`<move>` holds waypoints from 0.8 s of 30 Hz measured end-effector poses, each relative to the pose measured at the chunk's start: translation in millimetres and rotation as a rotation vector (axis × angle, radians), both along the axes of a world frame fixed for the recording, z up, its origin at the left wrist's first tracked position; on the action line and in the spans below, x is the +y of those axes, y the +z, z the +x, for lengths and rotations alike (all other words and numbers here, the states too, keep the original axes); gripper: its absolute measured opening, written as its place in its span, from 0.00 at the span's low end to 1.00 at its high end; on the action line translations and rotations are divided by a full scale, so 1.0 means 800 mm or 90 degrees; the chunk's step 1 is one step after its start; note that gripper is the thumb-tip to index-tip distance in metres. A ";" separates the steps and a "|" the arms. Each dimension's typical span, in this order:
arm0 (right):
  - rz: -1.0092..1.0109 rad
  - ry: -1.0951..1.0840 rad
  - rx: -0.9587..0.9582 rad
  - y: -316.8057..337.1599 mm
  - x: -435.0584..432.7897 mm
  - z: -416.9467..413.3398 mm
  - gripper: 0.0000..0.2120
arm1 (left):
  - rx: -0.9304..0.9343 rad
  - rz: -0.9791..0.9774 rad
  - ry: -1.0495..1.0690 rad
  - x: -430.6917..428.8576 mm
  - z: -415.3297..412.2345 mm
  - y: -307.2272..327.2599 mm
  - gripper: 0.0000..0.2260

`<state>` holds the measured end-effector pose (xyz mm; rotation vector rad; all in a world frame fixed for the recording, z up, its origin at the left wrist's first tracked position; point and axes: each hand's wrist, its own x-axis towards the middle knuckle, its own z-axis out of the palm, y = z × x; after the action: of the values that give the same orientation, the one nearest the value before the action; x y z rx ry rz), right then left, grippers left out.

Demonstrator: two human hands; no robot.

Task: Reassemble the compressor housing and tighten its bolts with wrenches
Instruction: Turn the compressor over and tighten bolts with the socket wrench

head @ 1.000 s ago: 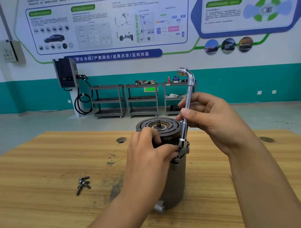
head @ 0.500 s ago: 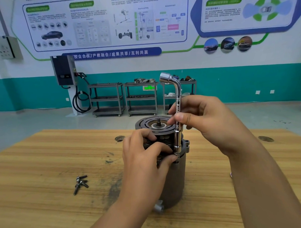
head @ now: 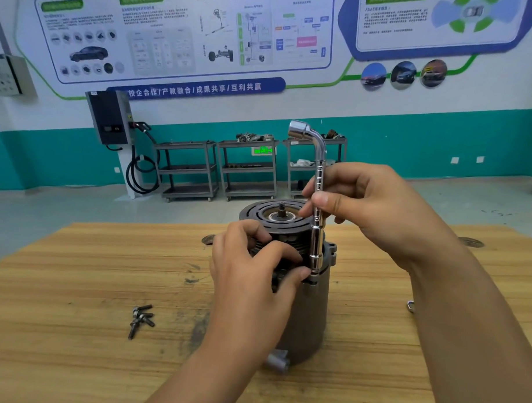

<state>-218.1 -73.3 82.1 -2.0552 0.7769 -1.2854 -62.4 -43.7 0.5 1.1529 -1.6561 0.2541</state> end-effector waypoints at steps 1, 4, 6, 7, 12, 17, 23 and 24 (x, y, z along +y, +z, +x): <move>0.002 -0.004 0.005 0.000 0.000 -0.001 0.08 | -0.005 -0.006 -0.002 0.001 0.001 0.004 0.04; 0.006 -0.011 0.040 0.000 -0.002 -0.004 0.08 | 0.006 -0.013 -0.030 -0.002 0.003 0.026 0.05; 0.011 0.001 0.049 -0.001 -0.002 -0.005 0.10 | 0.027 -0.005 -0.071 -0.007 0.001 0.047 0.05; 0.013 0.011 0.047 0.000 -0.002 -0.005 0.11 | 0.042 -0.002 -0.102 -0.009 -0.001 0.058 0.04; 0.007 0.016 0.028 -0.004 -0.008 -0.004 0.09 | 0.192 0.088 -0.311 -0.023 -0.016 0.097 0.05; 0.005 0.007 0.006 -0.005 -0.010 -0.006 0.08 | 0.266 0.188 -0.396 -0.038 -0.014 0.103 0.03; -0.010 -0.002 0.012 -0.004 -0.009 0.000 0.09 | 0.339 0.234 -0.522 -0.041 -0.001 0.094 0.10; -0.009 -0.005 0.012 -0.004 -0.009 0.000 0.09 | 0.336 0.236 -0.526 -0.042 0.000 0.093 0.10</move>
<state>-218.3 -80.5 79.0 -2.0800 0.7867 -1.2810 -62.2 -77.3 75.2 0.6159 -1.5753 -0.8388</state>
